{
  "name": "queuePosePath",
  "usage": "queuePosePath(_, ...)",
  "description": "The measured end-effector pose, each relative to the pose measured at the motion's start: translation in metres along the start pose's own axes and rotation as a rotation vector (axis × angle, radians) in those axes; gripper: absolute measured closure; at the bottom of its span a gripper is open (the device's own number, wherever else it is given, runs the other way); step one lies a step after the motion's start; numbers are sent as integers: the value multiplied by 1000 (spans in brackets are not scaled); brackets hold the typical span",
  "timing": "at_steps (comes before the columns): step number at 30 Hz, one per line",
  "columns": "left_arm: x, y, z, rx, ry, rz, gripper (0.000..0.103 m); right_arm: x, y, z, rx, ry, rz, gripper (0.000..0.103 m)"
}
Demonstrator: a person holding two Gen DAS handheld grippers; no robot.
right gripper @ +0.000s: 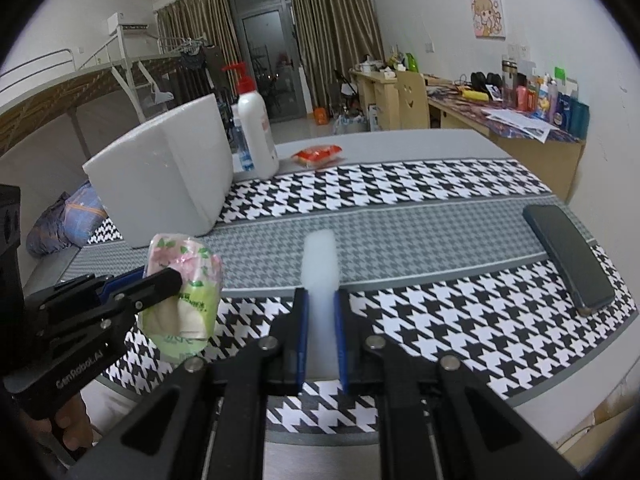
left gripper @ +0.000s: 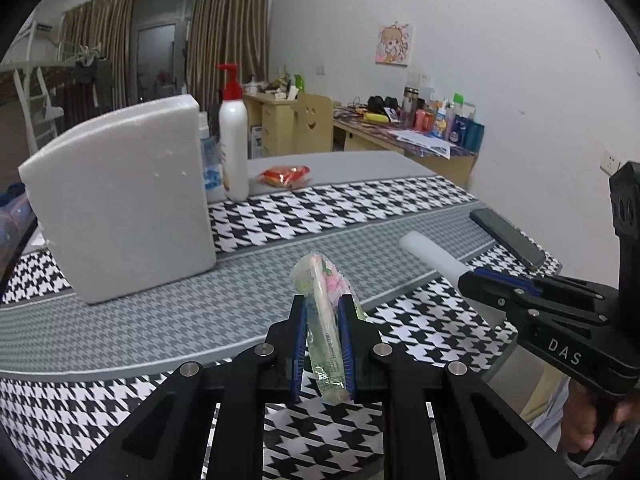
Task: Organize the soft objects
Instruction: 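Lift the tissue pack with the left gripper while the right gripper lifts the foam stick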
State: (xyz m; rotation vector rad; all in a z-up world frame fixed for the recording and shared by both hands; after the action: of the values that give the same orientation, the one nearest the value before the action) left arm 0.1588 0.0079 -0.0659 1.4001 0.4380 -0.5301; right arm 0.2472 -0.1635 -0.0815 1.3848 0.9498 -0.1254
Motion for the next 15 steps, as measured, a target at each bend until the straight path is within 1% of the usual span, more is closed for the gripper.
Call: queuePosePath(15,-20,24,-25,7,39,76,86,2,19,-15,-18,7,29,88)
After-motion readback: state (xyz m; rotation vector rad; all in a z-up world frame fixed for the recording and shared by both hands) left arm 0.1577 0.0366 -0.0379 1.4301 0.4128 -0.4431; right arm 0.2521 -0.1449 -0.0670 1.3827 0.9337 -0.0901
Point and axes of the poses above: each gripper's, at about its wrist camera, not at the fingertips, and x roughly the way its jaws point, z to its right, y to its top, the point moved 3 cm from there along x, roughly the way its jaws point, and after that the axes turned 3 degrees about -y, right-handed, at the moved point
